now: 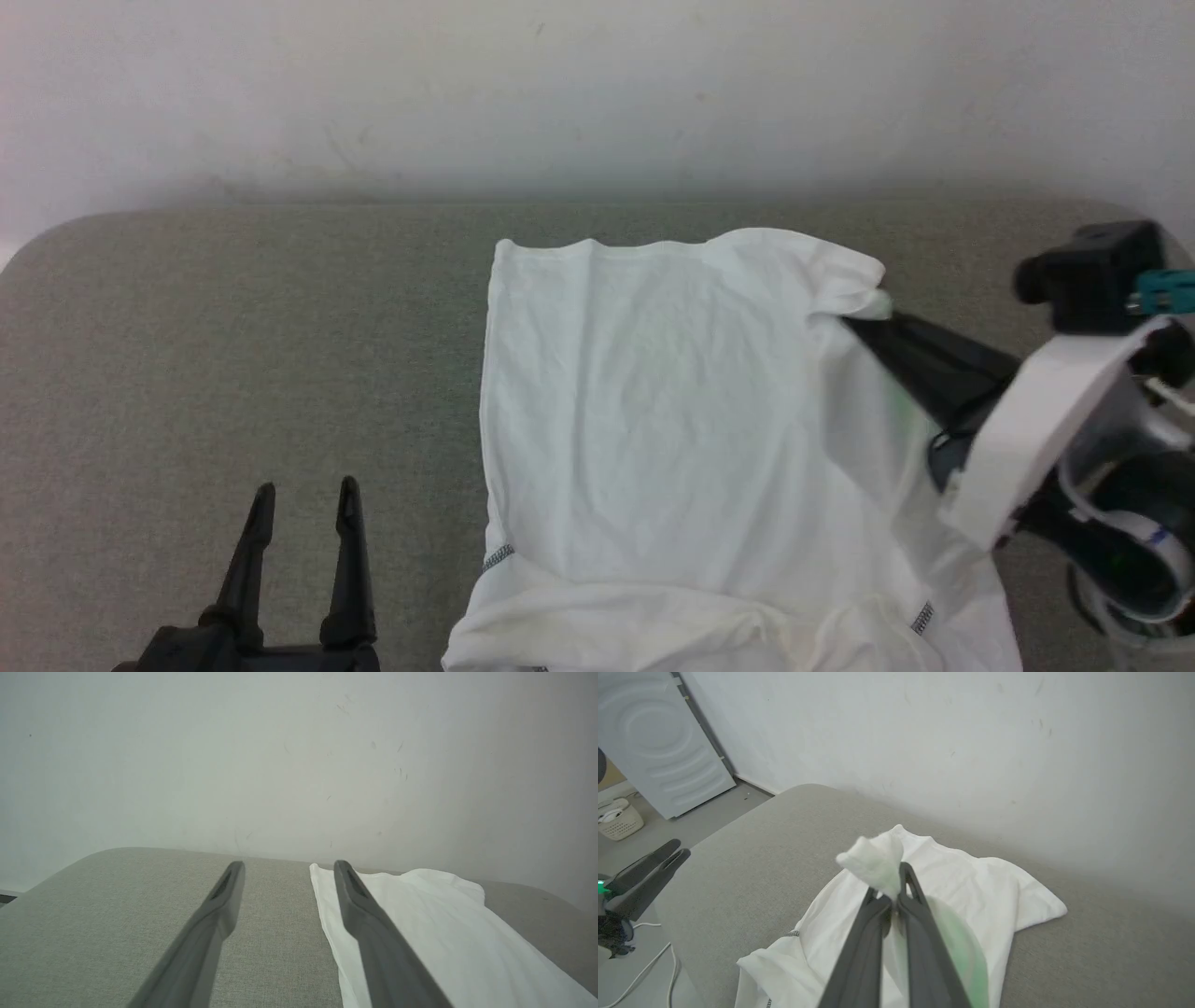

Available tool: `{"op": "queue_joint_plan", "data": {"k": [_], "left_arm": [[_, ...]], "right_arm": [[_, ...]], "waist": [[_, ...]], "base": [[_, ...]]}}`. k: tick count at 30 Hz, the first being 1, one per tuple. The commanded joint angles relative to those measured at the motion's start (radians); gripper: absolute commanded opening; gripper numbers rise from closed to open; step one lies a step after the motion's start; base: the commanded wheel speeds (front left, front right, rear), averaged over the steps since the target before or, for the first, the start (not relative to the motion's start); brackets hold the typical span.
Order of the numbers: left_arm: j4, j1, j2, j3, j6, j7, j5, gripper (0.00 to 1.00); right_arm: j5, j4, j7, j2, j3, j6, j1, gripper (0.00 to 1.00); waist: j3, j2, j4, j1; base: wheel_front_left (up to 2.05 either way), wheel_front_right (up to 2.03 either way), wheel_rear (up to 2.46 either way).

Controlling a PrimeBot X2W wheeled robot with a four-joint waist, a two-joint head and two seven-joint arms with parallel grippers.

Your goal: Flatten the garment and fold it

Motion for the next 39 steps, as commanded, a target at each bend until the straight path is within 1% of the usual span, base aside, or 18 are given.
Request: {"op": "queue_joint_plan", "data": {"k": [1,4,8,12,16,20,24,25,28,29,30,31,32,36,38,39], "left_arm": [[-0.003,0.002,0.004,-0.002,0.008,0.001,-0.01,1.0],[-0.002,-0.002,0.004,-0.003,0.008,-0.001,-0.015,1.0],[0.007,-0.013,0.003,-0.007,0.005,-0.007,-0.023,1.0],[0.019,-0.031,-0.002,-0.017,0.002,-0.013,-0.029,1.0],[0.036,-0.052,-0.009,-0.031,-0.002,-0.021,-0.036,1.0],[0.06,-0.07,-0.014,-0.043,-0.005,-0.028,-0.042,1.0],[0.08,-0.082,-0.017,-0.047,-0.006,-0.035,-0.046,1.0],[0.08,-0.082,-0.017,-0.047,-0.006,-0.035,-0.046,1.0],[0.093,-0.088,-0.018,-0.053,-0.007,-0.038,-0.046,1.0],[0.101,-0.093,-0.019,-0.057,-0.007,-0.04,-0.048,1.0],[0.104,-0.094,-0.019,-0.058,-0.008,-0.04,-0.048,1.0],[0.107,-0.094,-0.019,-0.059,-0.008,-0.041,-0.049,1.0],[0.11,-0.095,-0.018,-0.06,-0.008,-0.041,-0.05,1.0],[0.114,-0.097,-0.014,-0.061,-0.008,-0.041,-0.049,1.0],[0.11,-0.097,-0.008,-0.061,-0.006,-0.04,-0.047,1.0],[0.11,-0.097,-0.008,-0.061,-0.006,-0.04,-0.047,1.0]], "right_arm": [[0.005,-0.013,0.004,0.022,0.068,-0.001,-0.029,0.0],[0.005,-0.001,-0.006,0.052,0.19,-0.001,-0.063,0.0],[0.001,0.062,-0.032,0.092,0.359,-0.001,-0.105,0.0],[0.002,0.168,-0.06,0.11,0.523,-0.001,-0.13,0.0],[-0.009,0.301,-0.104,0.11,0.647,-0.001,-0.157,0.0],[-0.015,0.451,-0.187,0.128,0.743,-0.001,-0.177,0.0],[-0.031,0.623,-0.301,0.174,0.8,-0.001,-0.202,0.0],[-0.031,0.623,-0.301,0.174,0.8,-0.001,-0.202,0.0],[-0.038,0.743,-0.382,0.214,0.834,-0.001,-0.22,0.0],[-0.029,0.812,-0.423,0.237,0.853,-0.001,-0.228,0.05],[-0.025,0.84,-0.441,0.247,0.863,-0.001,-0.234,0.23],[-0.022,0.864,-0.458,0.254,0.873,-0.001,-0.241,0.49],[-0.011,0.882,-0.474,0.261,0.878,-0.001,-0.245,1.0],[0.031,0.895,-0.512,0.271,0.879,-0.001,-0.27,1.0],[0.071,0.87,-0.554,0.254,0.828,-0.001,-0.294,1.0],[0.071,0.87,-0.554,0.254,0.828,-0.001,-0.294,1.0]], "waist": [[0.005,0.0,0.023,-0.0001],[0.016,0.0,0.04,-0.0001],[0.034,0.0,0.065,-0.0001],[0.054,0.0,0.092,-0.0001],[0.076,0.0,0.122,-0.0001],[0.089,0.0,0.147,-0.0001],[0.091,0.0,0.16,-0.0001],[0.091,0.0,0.16,-0.0001],[0.088,0.0,0.166,-0.0001],[0.085,0.0,0.166,-0.0001],[0.082,0.0,0.165,-0.0001],[0.079,0.0,0.162,-0.0001],[0.076,0.0,0.16,-0.0001],[0.068,0.0,0.15,-0.0001],[0.063,0.0,0.135,-0.0001],[0.063,0.0,0.135,-0.0001]], "base": [[0.0,0.0,0.0],[0.0,0.0,0.0],[0.0,0.0,0.0],[0.0,0.0,0.0],[0.0,0.0,0.0],[0.0,0.0,0.0],[0.0,0.0,0.0],[0.0,0.0,0.0],[0.0,0.0,0.0],[0.0,0.0,0.0],[0.0,0.0,0.0],[0.0,0.0,0.0],[0.0,0.0,0.0],[0.0,0.0,0.0],[0.0,0.0,0.0],[0.0,0.0,0.0]]}}
